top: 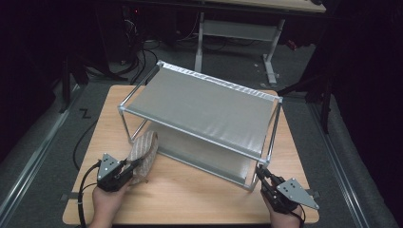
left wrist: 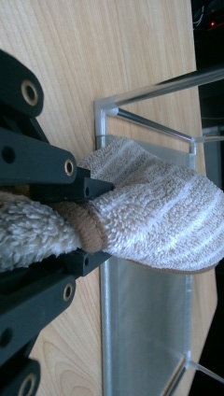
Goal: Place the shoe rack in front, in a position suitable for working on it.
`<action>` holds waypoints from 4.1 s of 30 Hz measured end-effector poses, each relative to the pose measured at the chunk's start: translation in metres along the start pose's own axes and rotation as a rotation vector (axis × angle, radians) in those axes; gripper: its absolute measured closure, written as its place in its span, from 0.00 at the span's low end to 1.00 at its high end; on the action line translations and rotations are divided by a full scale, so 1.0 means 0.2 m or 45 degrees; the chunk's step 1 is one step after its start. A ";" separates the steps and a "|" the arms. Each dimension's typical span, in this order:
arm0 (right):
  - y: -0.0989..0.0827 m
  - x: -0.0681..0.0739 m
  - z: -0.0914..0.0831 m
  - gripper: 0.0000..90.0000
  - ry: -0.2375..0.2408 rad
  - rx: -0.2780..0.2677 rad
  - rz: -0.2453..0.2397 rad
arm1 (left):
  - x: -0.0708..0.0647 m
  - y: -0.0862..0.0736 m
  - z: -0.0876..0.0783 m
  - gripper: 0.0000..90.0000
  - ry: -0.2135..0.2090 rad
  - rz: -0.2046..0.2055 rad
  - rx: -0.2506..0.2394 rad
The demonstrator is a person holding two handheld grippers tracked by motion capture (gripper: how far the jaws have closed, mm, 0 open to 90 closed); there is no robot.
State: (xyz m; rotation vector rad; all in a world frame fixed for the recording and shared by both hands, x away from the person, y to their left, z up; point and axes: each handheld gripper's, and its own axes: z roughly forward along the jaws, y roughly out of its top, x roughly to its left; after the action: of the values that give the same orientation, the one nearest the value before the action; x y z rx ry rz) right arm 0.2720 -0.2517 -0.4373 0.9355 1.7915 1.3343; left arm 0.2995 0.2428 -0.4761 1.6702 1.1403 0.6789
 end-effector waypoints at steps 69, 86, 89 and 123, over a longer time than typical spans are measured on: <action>-0.03 0.15 0.00 0.89 0.108 -0.085 0.033 | -0.31 0.04 0.47 0.41 -0.144 0.149 0.407; -0.03 0.20 0.01 0.90 0.155 -0.084 0.038 | -0.60 0.14 0.40 0.78 -0.378 0.213 0.228; -0.03 0.20 0.01 0.90 0.154 -0.084 0.037 | -0.72 0.16 0.44 0.78 -0.433 0.243 0.222; -0.02 0.21 0.00 0.90 0.177 -0.085 0.038 | -0.88 0.11 0.70 0.78 -0.300 0.356 0.377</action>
State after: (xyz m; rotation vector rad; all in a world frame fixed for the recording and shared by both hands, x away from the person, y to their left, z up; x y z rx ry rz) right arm 0.2516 -0.2165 -0.4470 0.8544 1.8309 1.5008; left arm 0.3517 0.0242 -0.4963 2.1270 0.8777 0.4819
